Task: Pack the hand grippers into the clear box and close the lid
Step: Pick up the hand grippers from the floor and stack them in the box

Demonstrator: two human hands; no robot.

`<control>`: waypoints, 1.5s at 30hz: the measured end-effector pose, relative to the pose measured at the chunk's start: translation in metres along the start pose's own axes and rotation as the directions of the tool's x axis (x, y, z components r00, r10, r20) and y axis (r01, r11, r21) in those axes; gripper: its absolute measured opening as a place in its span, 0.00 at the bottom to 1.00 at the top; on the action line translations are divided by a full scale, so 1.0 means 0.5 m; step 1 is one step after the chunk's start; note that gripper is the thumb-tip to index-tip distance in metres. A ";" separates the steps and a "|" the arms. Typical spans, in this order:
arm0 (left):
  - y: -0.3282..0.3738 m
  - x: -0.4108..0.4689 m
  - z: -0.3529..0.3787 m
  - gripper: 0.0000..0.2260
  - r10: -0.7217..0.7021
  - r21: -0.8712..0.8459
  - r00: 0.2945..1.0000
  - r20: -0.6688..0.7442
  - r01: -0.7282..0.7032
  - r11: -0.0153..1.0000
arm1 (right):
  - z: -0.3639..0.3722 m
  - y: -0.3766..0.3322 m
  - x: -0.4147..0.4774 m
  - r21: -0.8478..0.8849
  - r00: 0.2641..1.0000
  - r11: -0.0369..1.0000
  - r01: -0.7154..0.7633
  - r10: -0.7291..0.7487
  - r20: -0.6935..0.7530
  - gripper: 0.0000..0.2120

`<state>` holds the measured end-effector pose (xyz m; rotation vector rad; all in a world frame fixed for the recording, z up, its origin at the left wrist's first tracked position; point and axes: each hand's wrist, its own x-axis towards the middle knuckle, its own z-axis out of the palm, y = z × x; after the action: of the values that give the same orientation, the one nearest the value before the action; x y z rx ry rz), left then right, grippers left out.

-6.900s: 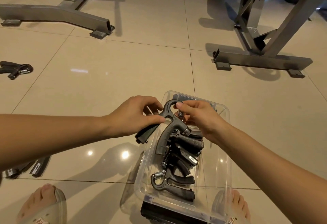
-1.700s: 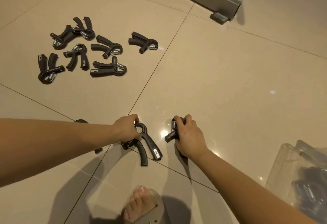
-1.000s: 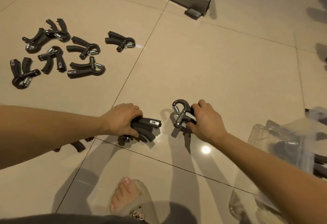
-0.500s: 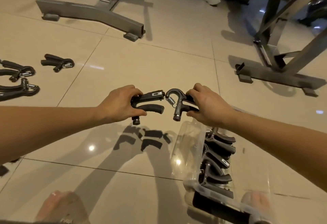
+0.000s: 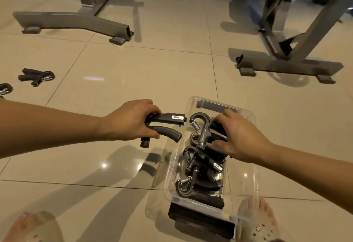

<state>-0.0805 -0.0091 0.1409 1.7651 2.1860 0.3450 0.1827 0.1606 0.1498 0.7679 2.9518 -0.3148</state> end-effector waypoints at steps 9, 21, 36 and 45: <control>0.002 0.000 0.052 0.21 0.024 -0.042 1.000 -0.006 -0.025 0.999 | 0.108 0.009 -0.022 -0.015 0.989 0.999 -0.040 0.041 0.145 0.25; -0.051 0.012 0.045 0.21 0.004 -0.102 1.000 0.011 -0.003 0.995 | 0.257 0.001 0.010 -0.104 0.950 0.991 -0.080 0.108 0.292 0.23; -0.035 0.027 0.058 0.22 0.056 -0.147 0.998 0.030 -0.051 0.988 | 0.287 0.027 -0.005 0.054 0.922 0.953 -0.297 0.271 0.278 0.29; -0.036 0.027 0.068 0.21 0.061 -0.161 0.997 0.054 -0.052 0.986 | 0.297 0.025 0.004 0.021 0.916 0.955 -0.295 0.276 0.291 0.32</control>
<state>-0.0864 0.0001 0.1017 1.7299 2.0114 0.4627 0.1901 0.1400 0.0021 1.0489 2.5283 -0.4572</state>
